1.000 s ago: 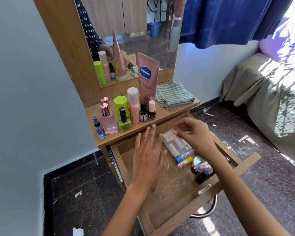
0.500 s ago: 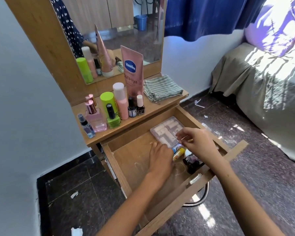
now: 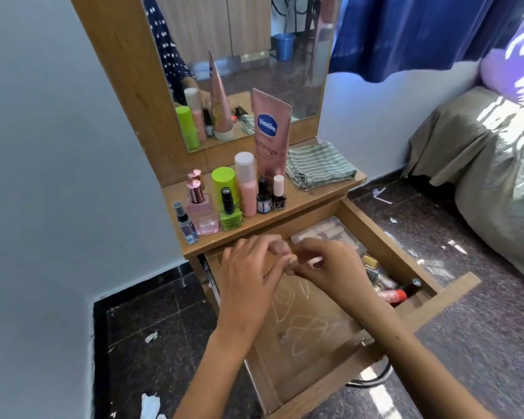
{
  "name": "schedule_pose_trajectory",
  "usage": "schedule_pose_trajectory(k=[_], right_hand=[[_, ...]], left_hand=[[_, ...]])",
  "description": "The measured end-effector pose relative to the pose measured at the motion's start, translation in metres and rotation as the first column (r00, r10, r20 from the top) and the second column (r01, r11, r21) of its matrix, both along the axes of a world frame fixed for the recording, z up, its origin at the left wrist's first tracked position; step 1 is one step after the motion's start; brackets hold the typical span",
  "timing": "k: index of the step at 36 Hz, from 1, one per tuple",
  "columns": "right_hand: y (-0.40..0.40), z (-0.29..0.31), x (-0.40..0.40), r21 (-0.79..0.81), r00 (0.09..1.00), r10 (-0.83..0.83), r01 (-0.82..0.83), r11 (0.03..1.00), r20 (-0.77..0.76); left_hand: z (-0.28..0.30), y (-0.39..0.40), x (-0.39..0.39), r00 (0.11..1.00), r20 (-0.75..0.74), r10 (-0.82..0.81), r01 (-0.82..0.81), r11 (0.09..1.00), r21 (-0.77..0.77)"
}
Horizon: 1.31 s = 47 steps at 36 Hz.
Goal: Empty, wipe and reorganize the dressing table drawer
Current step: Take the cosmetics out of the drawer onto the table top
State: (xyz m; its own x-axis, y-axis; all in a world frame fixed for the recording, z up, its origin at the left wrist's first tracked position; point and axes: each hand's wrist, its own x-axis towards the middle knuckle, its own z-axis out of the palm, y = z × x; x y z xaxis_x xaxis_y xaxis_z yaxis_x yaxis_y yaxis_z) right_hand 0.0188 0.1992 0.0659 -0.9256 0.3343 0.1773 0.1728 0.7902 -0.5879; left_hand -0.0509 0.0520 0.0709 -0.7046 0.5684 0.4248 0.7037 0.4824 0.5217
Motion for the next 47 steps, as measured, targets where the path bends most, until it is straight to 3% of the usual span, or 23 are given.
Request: schedule_pose_trajectory(k=[4, 7, 11, 22, 37, 47], right_hand=[[-0.015, 0.015, -0.022, -0.296, 0.949, -0.154, 0.068, 0.953, -0.277], [-0.02, 0.02, -0.044, -0.415, 0.891, -0.254, 0.083, 0.906, -0.376], [-0.026, 0.015, -0.064, -0.396, 0.861, -0.297, 0.124, 0.91, -0.414], [-0.034, 0.008, -0.077, -0.362, 0.842, -0.33, 0.175, 0.915, -0.427], [-0.033, 0.006, -0.076, -0.32, 0.86, -0.312, 0.187, 0.929, -0.403], [-0.002, 0.015, -0.04, -0.182, 0.942, -0.125, 0.07, 0.981, -0.311]], left_hand=[[-0.007, -0.003, 0.0, 0.981, -0.175, 0.08, -0.089, 0.995, -0.045], [-0.026, -0.001, -0.001, 0.962, -0.259, 0.086, -0.149, 0.961, -0.234], [-0.05, -0.001, -0.004, 0.957, -0.281, 0.078, -0.185, 0.907, -0.378], [-0.056, 0.001, -0.004, 0.941, -0.315, 0.126, -0.263, 0.857, -0.443], [-0.055, 0.002, -0.002, 0.945, -0.297, 0.139, -0.255, 0.882, -0.397], [-0.054, 0.004, 0.0, 0.953, -0.27, 0.14, -0.23, 0.913, -0.338]])
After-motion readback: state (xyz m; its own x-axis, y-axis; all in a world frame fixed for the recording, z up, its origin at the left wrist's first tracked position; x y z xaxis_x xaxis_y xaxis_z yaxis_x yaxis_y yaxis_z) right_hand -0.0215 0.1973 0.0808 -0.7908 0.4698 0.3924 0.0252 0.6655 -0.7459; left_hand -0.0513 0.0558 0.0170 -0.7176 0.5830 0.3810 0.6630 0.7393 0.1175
